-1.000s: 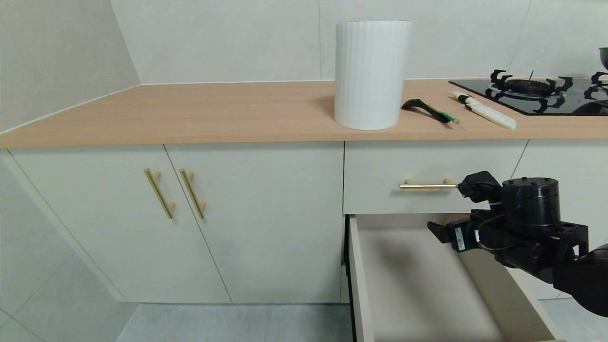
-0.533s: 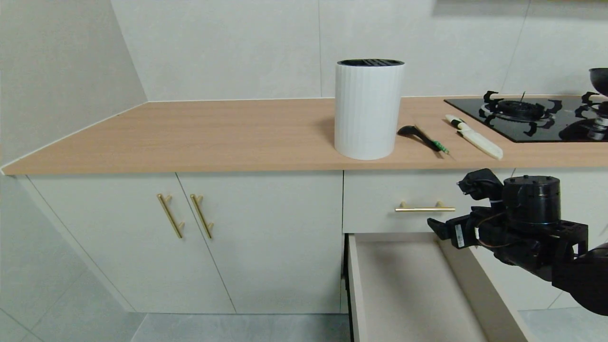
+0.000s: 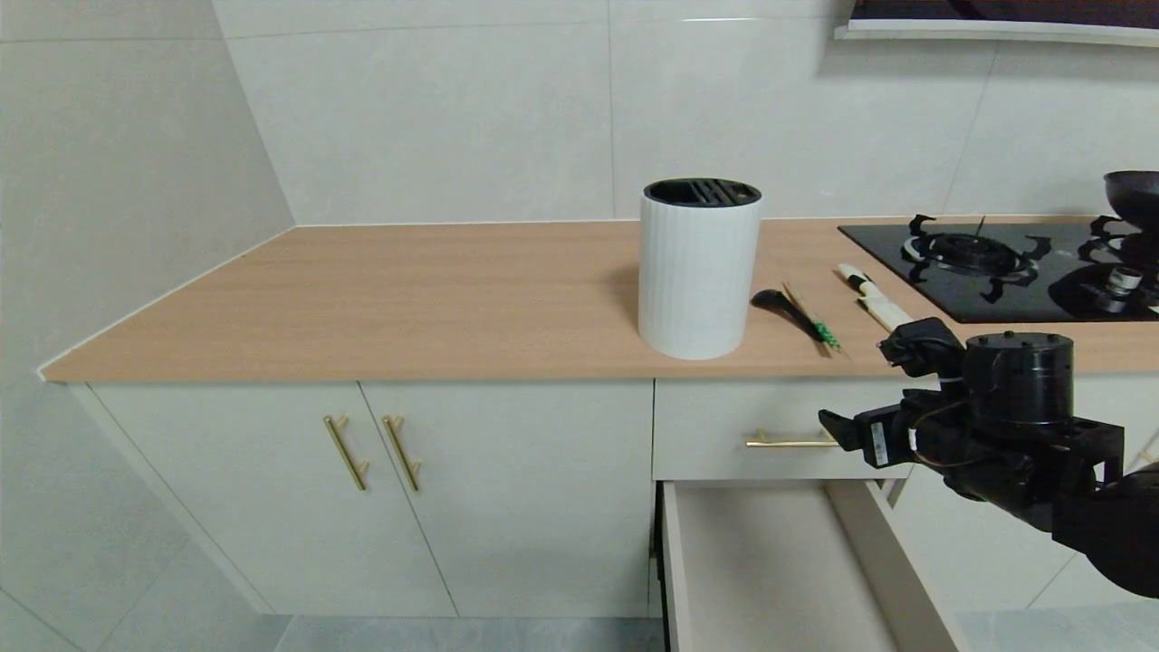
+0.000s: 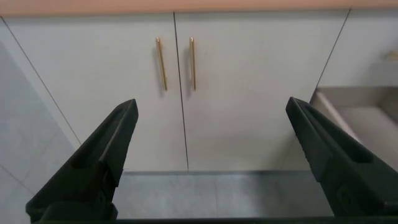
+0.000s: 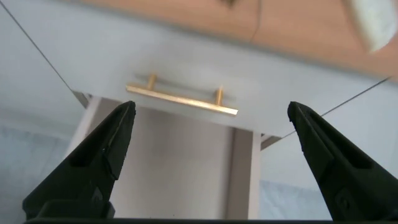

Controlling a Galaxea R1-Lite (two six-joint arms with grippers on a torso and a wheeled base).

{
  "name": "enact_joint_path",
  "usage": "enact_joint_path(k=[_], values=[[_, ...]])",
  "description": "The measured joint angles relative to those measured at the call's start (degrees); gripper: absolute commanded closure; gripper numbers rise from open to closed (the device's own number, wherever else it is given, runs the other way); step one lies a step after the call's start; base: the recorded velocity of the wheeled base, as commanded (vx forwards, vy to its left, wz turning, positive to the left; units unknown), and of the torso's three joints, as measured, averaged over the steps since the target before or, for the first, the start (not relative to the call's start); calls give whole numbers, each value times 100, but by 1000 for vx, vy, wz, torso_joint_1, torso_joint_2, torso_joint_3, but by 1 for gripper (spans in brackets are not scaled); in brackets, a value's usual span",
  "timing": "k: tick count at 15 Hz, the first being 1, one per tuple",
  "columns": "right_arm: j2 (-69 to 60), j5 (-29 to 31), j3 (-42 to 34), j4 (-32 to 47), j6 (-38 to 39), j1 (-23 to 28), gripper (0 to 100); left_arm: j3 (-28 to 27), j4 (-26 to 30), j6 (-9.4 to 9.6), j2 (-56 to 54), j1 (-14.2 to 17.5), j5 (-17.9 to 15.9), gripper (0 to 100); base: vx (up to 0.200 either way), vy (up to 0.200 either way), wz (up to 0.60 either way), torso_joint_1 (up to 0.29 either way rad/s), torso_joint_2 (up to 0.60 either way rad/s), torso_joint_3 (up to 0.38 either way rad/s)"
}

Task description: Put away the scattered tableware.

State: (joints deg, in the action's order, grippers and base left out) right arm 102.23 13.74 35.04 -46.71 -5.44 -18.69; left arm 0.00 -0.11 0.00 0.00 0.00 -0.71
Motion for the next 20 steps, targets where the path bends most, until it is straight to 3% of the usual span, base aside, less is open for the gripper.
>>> enact_joint_path(k=[6,11,14,18,20], values=[[44,-9,13,-154,2,0,0,-2,-7,0,0,0,2,0,0,0,0,208,-471,-264],[133,5,254,-148,-9,-11,0,0,-2,0,0,0,0,0,0,0,0,29,-56,-34],[185,2,1341,1359,295,-7,0,0,-2,0,0,0,0,0,0,0,0,0,0,0],[428,18,3043,3805,1731,-73,0,0,-2,0,0,0,0,0,0,0,0,0,0,0],[728,218,3379,3790,1961,-74,0,0,-2,0,0,0,0,0,0,0,0,0,0,0]])
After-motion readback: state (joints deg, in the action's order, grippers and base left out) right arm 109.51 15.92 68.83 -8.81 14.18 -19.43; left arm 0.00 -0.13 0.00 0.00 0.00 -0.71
